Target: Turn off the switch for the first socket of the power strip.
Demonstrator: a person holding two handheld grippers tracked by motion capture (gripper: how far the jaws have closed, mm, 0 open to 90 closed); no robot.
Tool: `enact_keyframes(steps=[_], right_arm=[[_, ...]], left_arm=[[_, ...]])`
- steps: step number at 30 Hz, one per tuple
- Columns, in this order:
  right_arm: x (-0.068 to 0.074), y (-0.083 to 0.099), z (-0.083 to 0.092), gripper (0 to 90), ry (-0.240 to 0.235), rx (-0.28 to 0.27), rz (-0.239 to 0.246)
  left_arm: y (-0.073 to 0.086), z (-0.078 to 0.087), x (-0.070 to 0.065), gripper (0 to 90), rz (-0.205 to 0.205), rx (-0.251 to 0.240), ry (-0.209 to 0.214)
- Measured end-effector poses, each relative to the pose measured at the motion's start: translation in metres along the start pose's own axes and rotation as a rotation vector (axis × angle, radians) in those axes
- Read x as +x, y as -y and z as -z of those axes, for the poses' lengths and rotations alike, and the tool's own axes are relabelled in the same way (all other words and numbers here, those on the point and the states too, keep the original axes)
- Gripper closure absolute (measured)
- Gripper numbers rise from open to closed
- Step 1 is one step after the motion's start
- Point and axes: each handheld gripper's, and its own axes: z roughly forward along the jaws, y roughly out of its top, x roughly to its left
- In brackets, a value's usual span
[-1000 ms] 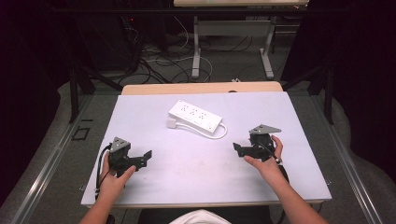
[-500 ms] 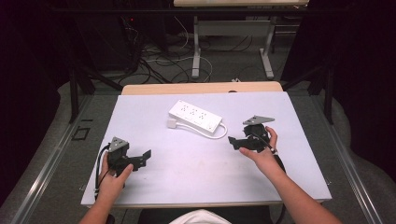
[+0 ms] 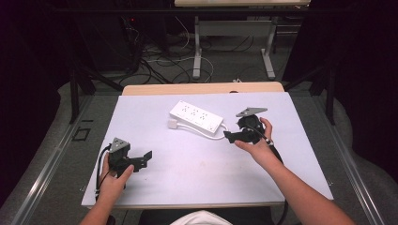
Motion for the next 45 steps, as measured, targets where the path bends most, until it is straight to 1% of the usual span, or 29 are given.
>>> enact_keyframes(steps=[3, 4, 5, 6, 11, 13, 17, 23, 24, 32, 39, 45], right_arm=[[0.000, -0.005, 0.000, 24.9, -0.002, 0.001, 0.003], [0.001, -0.010, -0.001, 25.5, -0.005, 0.000, 0.003], [0.001, -0.010, -0.001, 25.5, -0.005, 0.000, 0.003], [0.000, -0.015, -0.002, 26.0, -0.005, 0.000, 0.009], [-0.001, -0.022, -0.007, 27.6, -0.011, 0.007, -0.004], [-0.001, -0.027, -0.011, 29.8, -0.020, 0.015, -0.006], [-0.002, -0.032, -0.016, 31.3, -0.018, 0.016, 0.001], [-0.003, -0.040, -0.023, 32.4, -0.019, 0.021, -0.007], [-0.003, -0.044, -0.026, 33.1, -0.019, 0.021, -0.005], [-0.003, -0.054, -0.034, 36.4, -0.024, 0.022, 0.020], [-0.004, -0.061, -0.041, 38.5, -0.034, 0.027, 0.023], [-0.004, -0.067, -0.048, 40.2, -0.043, 0.033, 0.015]], left_arm=[[0.000, 0.000, 0.000, 0.4, 0.000, 0.001, 0.001], [0.000, 0.000, 0.000, 0.4, 0.001, 0.000, 0.004], [0.000, 0.000, 0.000, 0.4, 0.001, 0.000, 0.004], [0.000, 0.000, 0.000, 0.4, 0.001, 0.001, 0.004], [0.000, 0.000, 0.000, 0.5, 0.001, 0.003, 0.007], [0.000, 0.000, 0.000, 0.5, 0.001, 0.003, 0.008], [0.000, 0.000, 0.000, 0.4, 0.001, 0.004, 0.009], [0.000, -0.001, 0.000, 0.4, 0.003, 0.003, 0.012], [0.000, 0.000, 0.000, 0.4, 0.003, 0.002, 0.012], [0.000, 0.000, 0.000, 0.4, 0.001, 0.006, 0.014], [0.000, -0.001, 0.000, 0.4, 0.003, 0.003, 0.016], [0.001, -0.001, 0.001, 0.4, 0.002, 0.005, 0.017]])
